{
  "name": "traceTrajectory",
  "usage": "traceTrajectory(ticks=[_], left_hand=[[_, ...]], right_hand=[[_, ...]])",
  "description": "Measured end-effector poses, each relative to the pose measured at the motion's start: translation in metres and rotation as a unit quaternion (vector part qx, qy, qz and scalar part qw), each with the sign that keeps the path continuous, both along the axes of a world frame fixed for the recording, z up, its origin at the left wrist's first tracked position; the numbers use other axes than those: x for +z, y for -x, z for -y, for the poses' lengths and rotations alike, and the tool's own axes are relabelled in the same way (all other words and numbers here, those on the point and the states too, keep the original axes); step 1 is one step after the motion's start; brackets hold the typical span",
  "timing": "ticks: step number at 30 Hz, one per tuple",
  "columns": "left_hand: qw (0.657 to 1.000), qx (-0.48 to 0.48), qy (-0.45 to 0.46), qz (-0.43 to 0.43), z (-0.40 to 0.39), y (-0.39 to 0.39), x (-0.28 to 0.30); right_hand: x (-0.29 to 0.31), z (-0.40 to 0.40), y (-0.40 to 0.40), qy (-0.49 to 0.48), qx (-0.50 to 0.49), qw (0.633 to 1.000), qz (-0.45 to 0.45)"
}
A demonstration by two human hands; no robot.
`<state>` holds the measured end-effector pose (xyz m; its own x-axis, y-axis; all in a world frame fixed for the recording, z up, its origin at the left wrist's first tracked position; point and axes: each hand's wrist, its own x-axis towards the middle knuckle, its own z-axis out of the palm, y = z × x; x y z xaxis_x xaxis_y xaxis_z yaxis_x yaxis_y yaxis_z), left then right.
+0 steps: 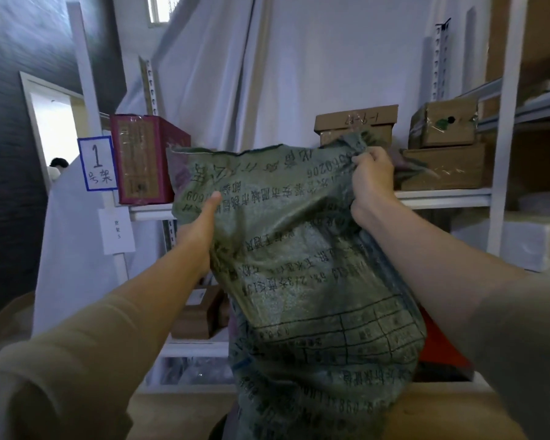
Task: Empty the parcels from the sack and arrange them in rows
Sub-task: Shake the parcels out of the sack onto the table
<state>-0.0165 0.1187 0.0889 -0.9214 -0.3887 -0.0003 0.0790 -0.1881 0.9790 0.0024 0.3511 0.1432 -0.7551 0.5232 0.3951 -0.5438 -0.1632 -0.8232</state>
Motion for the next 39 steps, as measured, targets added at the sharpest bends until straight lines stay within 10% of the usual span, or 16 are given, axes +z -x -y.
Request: traceTrajectory(ticks=[8, 25, 39], left_hand=[[0.998, 0.049, -0.021, -0.019, 0.017, 0.025, -0.005], [0.998, -0.017, 0.057, -0.003, 0.003, 0.033, -0.005], [0.983, -0.076, 0.163, -0.027, -0.02, 0.045, 0.022]], right_hand=[[-0.004, -0.018, 0.007, 0.041, 0.002, 0.998, 0.045], [-0.017, -0.032, 0.037, -0.265, -0.203, 0.93, 0.156], [0.007, -0.02, 0.03, -0.24, -0.125, 0.961, -0.057]])
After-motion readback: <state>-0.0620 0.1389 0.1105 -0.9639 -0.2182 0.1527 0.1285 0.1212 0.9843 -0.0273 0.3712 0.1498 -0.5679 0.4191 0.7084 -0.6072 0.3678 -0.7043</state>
